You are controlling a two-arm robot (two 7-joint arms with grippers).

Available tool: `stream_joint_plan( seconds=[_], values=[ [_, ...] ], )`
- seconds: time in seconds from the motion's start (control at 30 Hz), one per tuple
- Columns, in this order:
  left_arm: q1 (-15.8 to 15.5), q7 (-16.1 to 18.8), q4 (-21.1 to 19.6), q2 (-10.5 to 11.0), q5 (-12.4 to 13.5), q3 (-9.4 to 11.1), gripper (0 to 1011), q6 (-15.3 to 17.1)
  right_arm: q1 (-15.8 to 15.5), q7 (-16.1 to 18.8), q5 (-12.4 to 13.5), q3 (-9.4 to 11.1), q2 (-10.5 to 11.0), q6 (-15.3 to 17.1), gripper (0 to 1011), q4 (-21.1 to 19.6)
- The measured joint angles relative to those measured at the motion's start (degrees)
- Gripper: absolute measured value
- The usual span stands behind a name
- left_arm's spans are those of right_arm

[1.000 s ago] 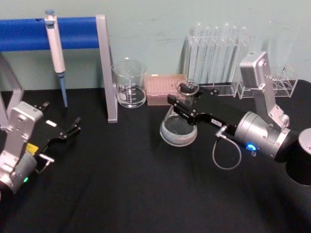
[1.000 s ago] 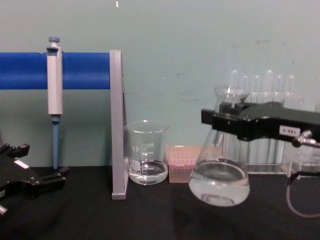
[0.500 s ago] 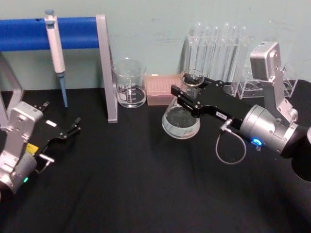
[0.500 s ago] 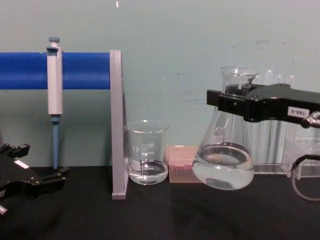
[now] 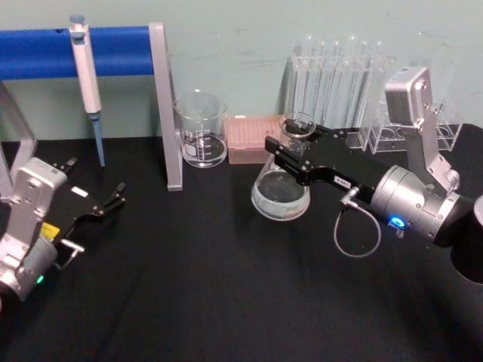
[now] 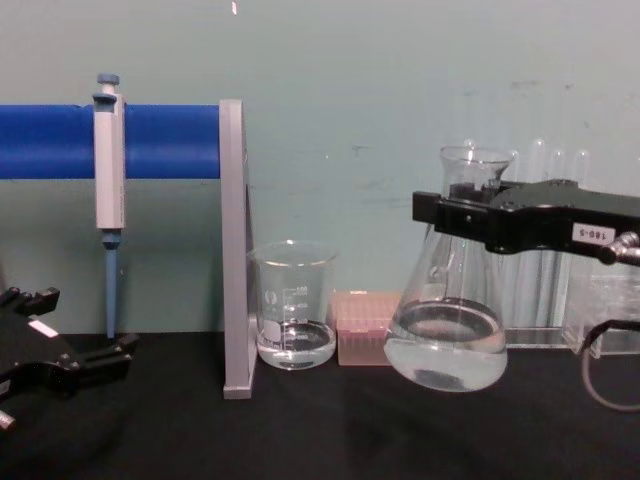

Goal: Grasp the erlenmeyer flask with one hand, shake it three times, then place it back.

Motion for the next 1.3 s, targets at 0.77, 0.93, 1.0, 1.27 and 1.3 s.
stream_joint_plan(
  seconds=[0.77,0.93,1.0,1.27,1.3],
  values=[
    [0.00,0.00,0.00,0.00,0.00,0.00,1001,0.00,0.39,0.14,0.35,-0.91,0.20,0.60,449,0.37],
    [0.00,0.00,0.00,0.00,0.00,0.00,1001,0.00,0.43,0.69,0.49,-1.35,0.29,0.60,449,0.34],
    [0.00,0.00,0.00,0.00,0.00,0.00,1001,0.00,0.43,1.04,0.61,-1.60,0.38,0.60,449,0.12],
    [0.00,0.00,0.00,0.00,0.00,0.00,1001,0.00,0.35,2.45,0.89,-3.03,0.74,0.58,449,-0.91],
    [0.00,0.00,0.00,0.00,0.00,0.00,1001,0.00,0.37,2.83,0.95,-3.42,0.82,0.58,449,-1.08]
  ],
)
